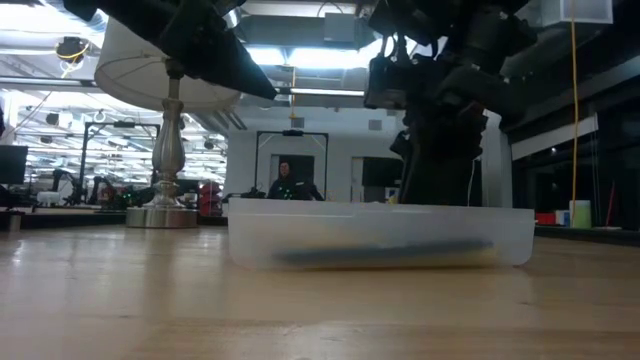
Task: Pick & place school supplies into a supply box
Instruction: Put the yellow pen into the pink supply box, then close the pink supply box
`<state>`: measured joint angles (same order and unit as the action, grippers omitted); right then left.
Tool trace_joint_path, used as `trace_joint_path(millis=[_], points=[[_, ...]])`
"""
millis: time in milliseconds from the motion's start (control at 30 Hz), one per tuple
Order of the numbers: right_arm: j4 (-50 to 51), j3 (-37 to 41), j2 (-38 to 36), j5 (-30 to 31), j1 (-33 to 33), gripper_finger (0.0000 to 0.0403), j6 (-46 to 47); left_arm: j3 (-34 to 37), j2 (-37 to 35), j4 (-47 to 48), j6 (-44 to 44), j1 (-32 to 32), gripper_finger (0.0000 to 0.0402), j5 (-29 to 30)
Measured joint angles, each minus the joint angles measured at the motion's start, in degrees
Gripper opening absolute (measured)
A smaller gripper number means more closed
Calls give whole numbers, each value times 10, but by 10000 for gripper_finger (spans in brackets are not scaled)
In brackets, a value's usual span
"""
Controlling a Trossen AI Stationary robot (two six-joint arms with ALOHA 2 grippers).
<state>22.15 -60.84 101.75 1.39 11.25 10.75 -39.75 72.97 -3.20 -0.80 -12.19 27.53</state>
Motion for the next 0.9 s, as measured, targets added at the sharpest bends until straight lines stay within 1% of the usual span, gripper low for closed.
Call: trace_joint_path(millis=[200,367,533,600,667,767,833,900], points=[[27,0,-28,-1,0,71,-6,0,0,0,0,0,6,0],[52,0,-72,4,0,71,-22,0,0,0,-36,0,6,0],[48,1,-103,58,0,69,-93,0,0,4,-18,0,6,0],[44,6,-112,65,0,61,-111,0,0,12,-12,0,6,0],[26,22,-121,66,0,44,-126,0,0,17,-9,1,6,5],[-29,70,-139,67,0,10,-134,7,0,19,21,8,6,24],[-68,110,-153,67,0,9,-135,32,0,11,39,14,6,25],[-103,147,-170,87,-1,13,-140,59,0,-12,46,22,5,34]])
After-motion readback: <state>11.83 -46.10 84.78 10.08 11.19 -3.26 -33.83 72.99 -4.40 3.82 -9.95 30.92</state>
